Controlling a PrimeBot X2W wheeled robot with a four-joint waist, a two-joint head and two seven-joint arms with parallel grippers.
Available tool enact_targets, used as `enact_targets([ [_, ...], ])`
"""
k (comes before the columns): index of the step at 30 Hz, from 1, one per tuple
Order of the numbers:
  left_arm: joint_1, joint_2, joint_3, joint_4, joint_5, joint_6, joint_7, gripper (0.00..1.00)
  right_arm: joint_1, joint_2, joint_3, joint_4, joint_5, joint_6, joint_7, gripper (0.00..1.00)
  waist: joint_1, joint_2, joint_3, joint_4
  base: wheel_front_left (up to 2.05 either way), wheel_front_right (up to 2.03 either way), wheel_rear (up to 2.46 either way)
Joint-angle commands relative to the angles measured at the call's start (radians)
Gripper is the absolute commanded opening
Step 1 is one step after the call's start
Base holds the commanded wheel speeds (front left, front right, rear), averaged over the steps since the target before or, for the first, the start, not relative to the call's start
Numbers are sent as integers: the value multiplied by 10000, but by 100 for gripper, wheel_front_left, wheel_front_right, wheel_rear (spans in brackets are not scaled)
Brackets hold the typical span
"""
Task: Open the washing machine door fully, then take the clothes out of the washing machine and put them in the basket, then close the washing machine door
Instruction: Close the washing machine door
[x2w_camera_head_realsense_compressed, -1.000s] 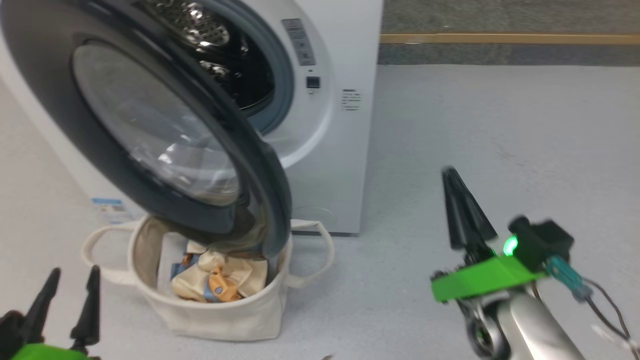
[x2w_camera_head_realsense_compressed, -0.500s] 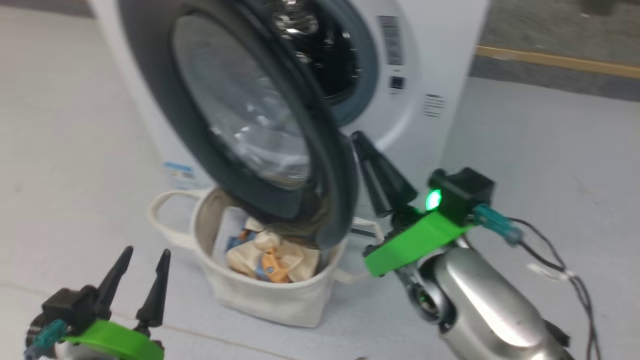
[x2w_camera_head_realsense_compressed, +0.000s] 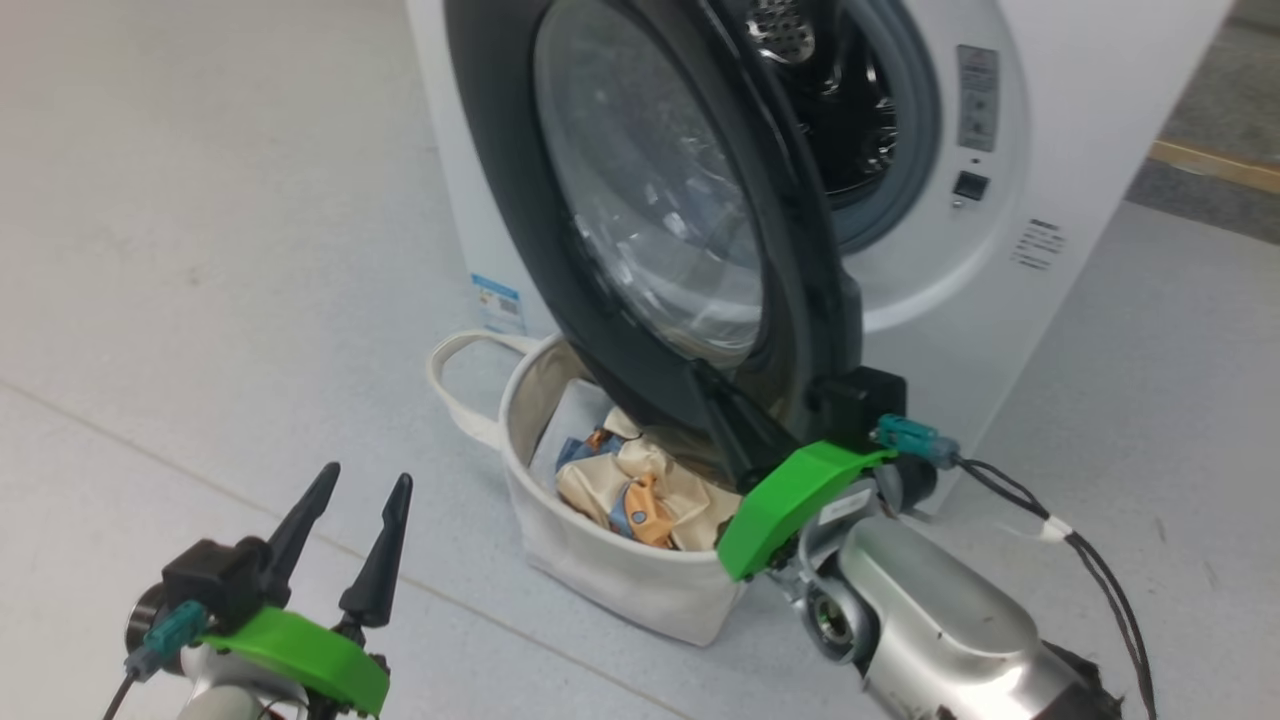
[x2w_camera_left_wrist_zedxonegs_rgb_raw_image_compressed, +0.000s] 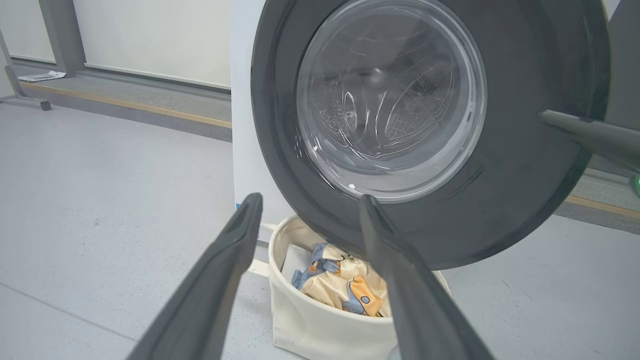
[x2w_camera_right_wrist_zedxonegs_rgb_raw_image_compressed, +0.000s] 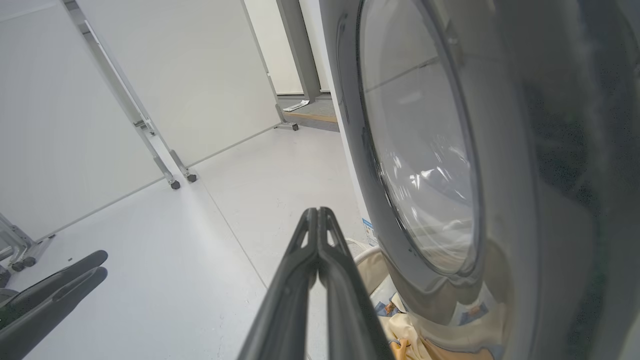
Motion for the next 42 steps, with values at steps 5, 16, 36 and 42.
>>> enact_targets([
  [5,-703,136,278,-129,17,-55,-120,100,-229,206,-736,547,118,6,-132,0,0,0,149,213,0,0,0],
  [16,-749,-110,263,-94,46,-55,-120,100,-417,207,-2748,1067,-978,6,-134,0,0,0,656,36,0,0,0],
  [36,-1749,-891,455,-401,126,-55,-120,100,-4212,-86,-5895,3308,-3003,6,-135,0,0,0,3130,12,0,0,0],
  [42,-1945,-1010,401,-285,144,-55,-120,100,-4921,-386,-6300,3872,-3205,6,-135,0,0,0,3314,158,0,0,0],
])
